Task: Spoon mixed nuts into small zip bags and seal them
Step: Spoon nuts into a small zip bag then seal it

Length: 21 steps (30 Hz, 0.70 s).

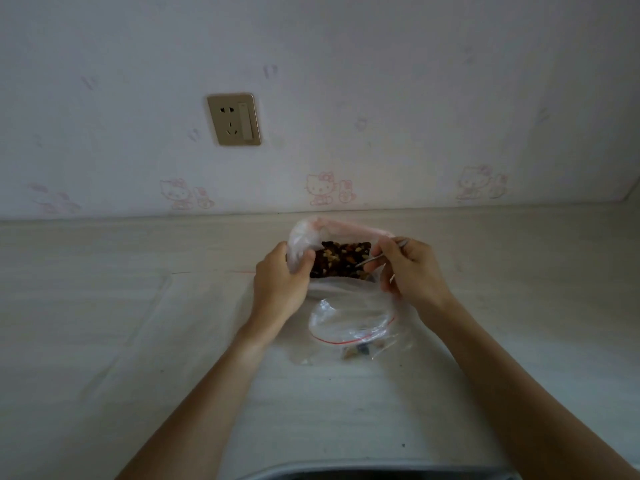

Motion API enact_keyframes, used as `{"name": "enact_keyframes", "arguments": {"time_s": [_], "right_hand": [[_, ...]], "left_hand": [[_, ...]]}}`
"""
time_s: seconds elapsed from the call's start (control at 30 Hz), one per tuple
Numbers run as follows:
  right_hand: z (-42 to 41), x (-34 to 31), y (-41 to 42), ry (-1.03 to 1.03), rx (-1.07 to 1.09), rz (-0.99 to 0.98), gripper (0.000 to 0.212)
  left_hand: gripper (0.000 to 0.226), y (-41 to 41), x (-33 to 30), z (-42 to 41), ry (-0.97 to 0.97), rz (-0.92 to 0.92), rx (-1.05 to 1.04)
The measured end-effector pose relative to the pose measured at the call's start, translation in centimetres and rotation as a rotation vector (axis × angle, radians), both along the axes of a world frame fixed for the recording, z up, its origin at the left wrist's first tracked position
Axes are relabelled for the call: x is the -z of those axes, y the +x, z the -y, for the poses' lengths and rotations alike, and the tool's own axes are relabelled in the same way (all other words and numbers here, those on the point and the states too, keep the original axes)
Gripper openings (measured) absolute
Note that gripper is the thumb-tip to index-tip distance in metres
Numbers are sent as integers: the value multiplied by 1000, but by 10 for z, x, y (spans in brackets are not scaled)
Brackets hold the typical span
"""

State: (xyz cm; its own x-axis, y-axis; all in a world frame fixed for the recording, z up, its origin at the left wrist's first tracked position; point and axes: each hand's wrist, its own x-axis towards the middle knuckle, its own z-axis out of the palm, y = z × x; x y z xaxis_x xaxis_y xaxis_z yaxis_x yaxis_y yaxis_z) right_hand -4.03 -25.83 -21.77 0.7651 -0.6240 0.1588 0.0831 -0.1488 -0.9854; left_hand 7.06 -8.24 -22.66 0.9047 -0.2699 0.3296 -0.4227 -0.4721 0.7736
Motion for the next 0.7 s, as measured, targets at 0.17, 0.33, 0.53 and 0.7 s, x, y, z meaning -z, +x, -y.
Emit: {"name": "enact_keyframes", "arguments": {"time_s": [0.17, 0.33, 0.53, 0.7], "right_hand": [[-3, -2, -2, 139, 40, -7, 35], [-1, -4, -6, 209, 118, -4, 36], [-2, -8, -9, 243, 141, 50, 37], [-1, -11, -12, 284, 121, 69, 36]], "left_hand": [[41, -2, -1, -3, -86, 12, 25], [30, -5, -8, -3, -166, 37, 51], [13, -5, -12, -6, -203, 58, 31], [20, -2, -11, -10, -103, 76, 44]]}}
